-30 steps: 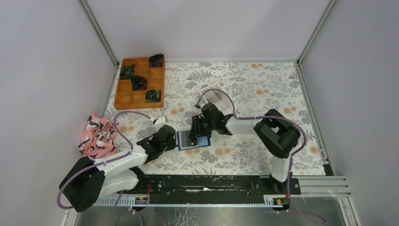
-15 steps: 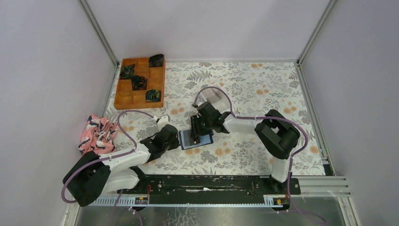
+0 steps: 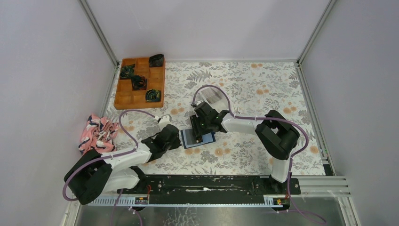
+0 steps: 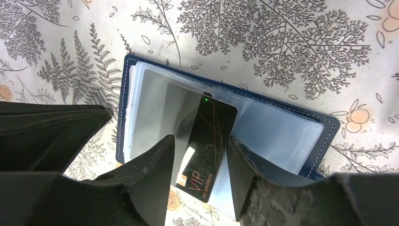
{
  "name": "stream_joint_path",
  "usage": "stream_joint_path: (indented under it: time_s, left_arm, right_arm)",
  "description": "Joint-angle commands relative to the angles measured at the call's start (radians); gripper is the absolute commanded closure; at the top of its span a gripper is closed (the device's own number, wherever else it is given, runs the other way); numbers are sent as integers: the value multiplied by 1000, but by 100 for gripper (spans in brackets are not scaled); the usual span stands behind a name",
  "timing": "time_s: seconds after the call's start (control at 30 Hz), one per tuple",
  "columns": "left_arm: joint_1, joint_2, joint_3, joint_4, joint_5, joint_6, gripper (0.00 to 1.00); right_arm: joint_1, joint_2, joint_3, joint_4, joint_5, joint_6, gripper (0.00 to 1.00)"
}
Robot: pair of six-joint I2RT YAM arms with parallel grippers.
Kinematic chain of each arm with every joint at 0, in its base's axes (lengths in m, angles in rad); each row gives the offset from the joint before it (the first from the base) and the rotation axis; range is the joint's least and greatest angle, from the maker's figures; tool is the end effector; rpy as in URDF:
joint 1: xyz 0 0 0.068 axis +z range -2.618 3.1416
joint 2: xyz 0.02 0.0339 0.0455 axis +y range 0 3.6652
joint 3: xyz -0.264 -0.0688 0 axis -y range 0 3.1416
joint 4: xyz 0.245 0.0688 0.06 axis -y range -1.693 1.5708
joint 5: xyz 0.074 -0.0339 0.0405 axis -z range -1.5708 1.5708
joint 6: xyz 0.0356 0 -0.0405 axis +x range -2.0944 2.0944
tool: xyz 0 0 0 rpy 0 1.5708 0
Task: Put the credit cards into the card holder
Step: Insert the credit card into the card holder.
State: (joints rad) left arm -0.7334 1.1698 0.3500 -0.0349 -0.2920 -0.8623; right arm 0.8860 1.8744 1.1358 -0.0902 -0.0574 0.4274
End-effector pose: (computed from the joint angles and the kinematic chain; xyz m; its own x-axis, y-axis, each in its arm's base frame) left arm 0.1547 -0.1256 0.1369 -0.7449 -0.3077 -0.5920 -0.0998 0.9287 -0.3572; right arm 0.2479 0.3069 0.1641 -0.7550 -0.2703 -0.5974 -0.5328 0.7840 0.3186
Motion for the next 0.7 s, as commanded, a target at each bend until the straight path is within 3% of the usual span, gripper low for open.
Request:
stream_joint_path:
  time_s: [0.0,0.07,0.3,0.53,0.67]
  left_arm:
    - [-10,27,15,-1,7,-1,100]
    - [-11,29,16,1,5,-1,100]
    - [-12,31,15,3,5,-1,100]
    - [-14,32,15,4,4,-3,100]
    - [-14,35,15,4,5,-3,100]
  right_arm:
    - [12,-11,44,-46,59,-27,46]
    - [15,-13,47,-50,65,-30,40]
    - [19,-48,26,-19,81,-34,39]
    - [22,-101,-13,14,155,-35,50]
    - [22,-117,-37,38,176,-30,63]
